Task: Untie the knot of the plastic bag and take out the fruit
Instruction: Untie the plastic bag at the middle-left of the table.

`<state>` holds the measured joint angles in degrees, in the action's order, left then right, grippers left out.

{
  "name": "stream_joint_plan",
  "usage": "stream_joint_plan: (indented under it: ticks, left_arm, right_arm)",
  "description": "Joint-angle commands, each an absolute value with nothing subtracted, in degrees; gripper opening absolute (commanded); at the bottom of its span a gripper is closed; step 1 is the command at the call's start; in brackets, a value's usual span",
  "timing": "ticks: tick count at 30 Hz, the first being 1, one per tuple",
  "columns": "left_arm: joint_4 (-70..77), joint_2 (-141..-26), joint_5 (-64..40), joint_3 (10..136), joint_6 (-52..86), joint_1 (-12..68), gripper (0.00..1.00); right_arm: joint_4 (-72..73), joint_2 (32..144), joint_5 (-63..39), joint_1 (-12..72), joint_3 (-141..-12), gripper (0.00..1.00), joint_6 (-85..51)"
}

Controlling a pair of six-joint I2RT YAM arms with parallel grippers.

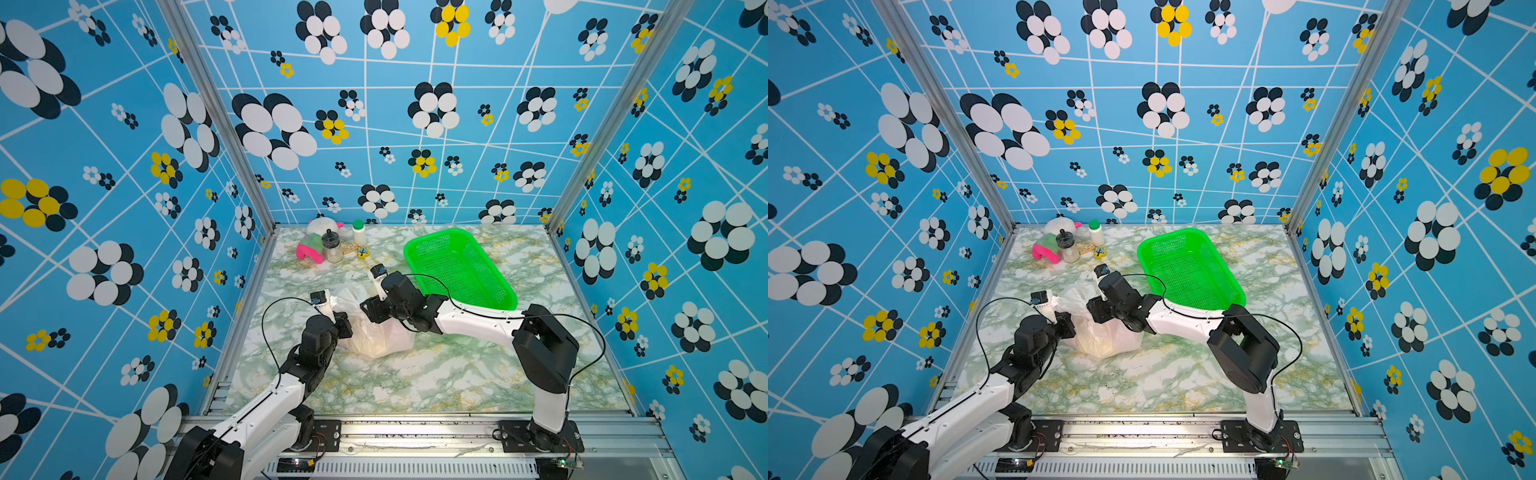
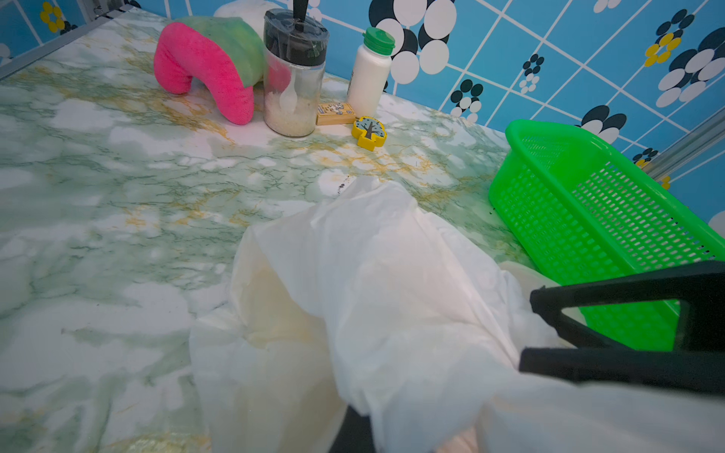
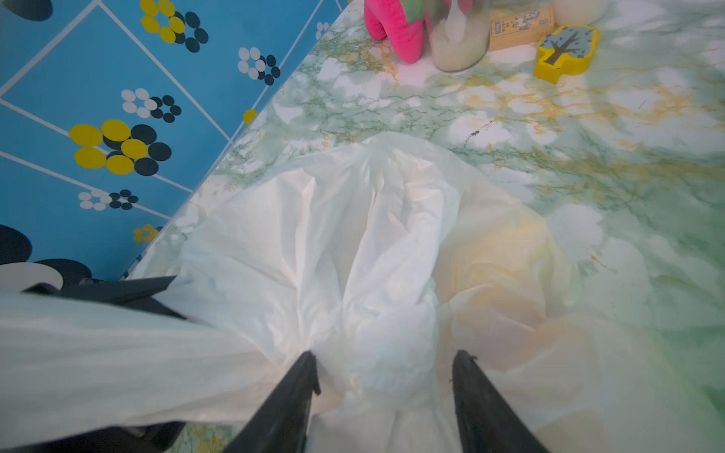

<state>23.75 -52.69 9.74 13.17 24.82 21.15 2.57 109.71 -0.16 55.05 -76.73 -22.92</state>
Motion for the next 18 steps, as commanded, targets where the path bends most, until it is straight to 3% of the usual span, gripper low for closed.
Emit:
stream_joint_plan:
  ticks: [1, 7, 10, 18]
  left_arm:
    - [22.75, -52.74, 12.26, 14.56, 25.22, 21.54, 0.00]
    - [21.84, -50.86, 11.73, 14.85, 25.49, 21.57, 0.00]
    - [21.82, -49.50, 10.94, 14.68, 25.48, 21.53, 0.00]
    - [21.72, -47.11, 11.49, 13.80, 25.64, 21.48, 0.00]
  right_arm:
    - [3.86, 107.69, -1.91, 55.94, -73.28, 0.58, -22.68]
    - [5.73, 107.32, -0.72, 56.30, -70.75, 0.58, -22.68]
    - [3.51, 108.83, 2.05, 56.29, -72.31, 0.53, -22.78]
    - [3.52, 109.36, 2.35, 56.34, -73.47, 0.03, -22.20]
